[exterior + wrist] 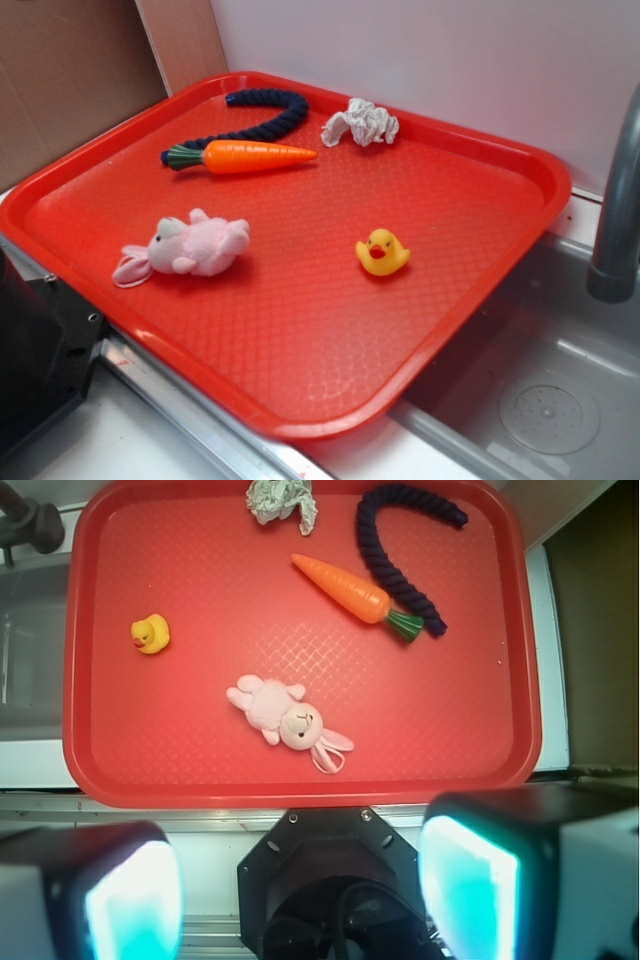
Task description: Grab the yellow duck.
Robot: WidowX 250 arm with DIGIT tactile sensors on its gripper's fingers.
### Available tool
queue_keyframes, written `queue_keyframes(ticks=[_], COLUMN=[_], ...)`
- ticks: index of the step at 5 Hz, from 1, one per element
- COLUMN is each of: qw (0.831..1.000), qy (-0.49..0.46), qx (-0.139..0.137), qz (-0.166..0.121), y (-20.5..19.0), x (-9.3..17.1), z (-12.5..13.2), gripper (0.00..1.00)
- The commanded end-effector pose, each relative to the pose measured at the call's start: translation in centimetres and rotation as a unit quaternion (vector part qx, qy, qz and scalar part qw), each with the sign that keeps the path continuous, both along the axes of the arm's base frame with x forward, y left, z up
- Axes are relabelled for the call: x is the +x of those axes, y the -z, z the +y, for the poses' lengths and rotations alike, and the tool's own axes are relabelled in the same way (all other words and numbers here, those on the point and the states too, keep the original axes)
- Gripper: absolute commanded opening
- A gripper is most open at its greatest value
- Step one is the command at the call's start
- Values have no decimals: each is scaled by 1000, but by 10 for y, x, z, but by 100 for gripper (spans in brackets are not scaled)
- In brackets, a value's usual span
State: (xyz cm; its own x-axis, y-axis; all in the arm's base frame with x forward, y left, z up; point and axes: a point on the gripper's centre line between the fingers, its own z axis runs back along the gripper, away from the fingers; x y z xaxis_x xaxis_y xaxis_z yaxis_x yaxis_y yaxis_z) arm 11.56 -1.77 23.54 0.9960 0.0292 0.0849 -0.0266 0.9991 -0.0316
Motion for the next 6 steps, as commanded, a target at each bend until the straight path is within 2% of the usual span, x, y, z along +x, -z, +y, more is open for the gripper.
queue_keyframes(ticks=[1, 3, 4, 6], qw=[1000, 991, 993, 999], qy=[0, 120, 98, 11], qx=[0, -11, -1, 20], qz=[0, -50, -62, -43], y=[0, 14, 25, 61], x=[0, 24, 39, 84], z=[0, -15, -29, -67], gripper=[100, 100, 100, 100])
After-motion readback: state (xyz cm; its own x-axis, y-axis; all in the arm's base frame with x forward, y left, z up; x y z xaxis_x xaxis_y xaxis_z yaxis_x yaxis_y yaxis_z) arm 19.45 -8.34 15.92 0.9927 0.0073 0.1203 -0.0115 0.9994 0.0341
